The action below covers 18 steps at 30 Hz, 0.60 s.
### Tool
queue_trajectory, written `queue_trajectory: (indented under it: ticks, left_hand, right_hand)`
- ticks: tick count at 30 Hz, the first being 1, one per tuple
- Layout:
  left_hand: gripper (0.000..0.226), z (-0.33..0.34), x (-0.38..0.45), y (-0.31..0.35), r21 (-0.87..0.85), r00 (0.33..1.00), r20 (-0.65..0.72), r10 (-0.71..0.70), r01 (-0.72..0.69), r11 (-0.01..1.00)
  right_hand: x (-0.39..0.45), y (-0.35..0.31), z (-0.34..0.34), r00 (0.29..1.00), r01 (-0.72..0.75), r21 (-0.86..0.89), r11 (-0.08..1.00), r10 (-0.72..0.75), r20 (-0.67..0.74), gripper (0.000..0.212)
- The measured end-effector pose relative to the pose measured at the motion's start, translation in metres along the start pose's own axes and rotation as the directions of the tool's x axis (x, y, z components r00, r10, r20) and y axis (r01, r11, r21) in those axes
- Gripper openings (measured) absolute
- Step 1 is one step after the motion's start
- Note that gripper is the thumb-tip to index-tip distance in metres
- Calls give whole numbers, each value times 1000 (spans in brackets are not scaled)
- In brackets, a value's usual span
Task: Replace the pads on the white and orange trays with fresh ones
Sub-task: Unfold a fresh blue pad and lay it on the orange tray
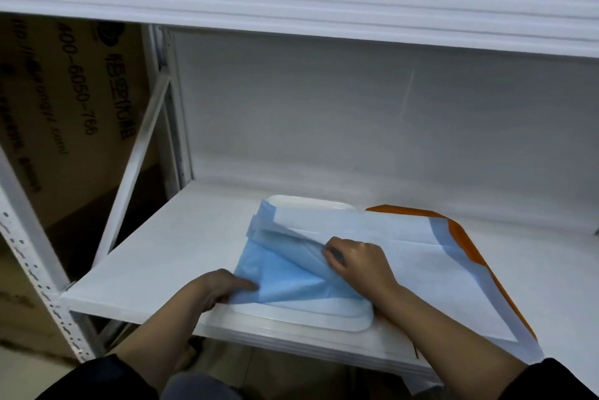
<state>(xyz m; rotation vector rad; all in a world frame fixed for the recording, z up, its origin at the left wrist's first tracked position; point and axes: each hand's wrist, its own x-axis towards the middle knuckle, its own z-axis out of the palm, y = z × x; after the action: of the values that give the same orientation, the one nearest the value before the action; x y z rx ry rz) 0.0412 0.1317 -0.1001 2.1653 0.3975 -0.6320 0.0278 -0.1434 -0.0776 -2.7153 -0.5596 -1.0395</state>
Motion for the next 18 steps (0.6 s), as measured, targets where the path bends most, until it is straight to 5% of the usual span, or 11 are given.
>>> queue_trajectory:
  ticks: [5,11,15,18]
  left_hand:
    - [14,11,-3,-13,-220,936,-119,330,-349,911]
    - [29,10,-9,17,76,801,-296,520,-523,849]
    - [11,7,-12,49,9,794,-367,484,-518,856]
    - [9,4,-11,58,-541,963,-202,179,-262,799]
  right_hand:
    - [-24,-7,8,996,93,-9,996,-93,-9,25]
    - [-16,-6,5,1000,-6,-46,999,5,-28,28]
    - [6,-4,-9,992,-85,-99,991,75,-104,20]
    - [14,-6,-17,989,-40,-108,993,24,-145,28]
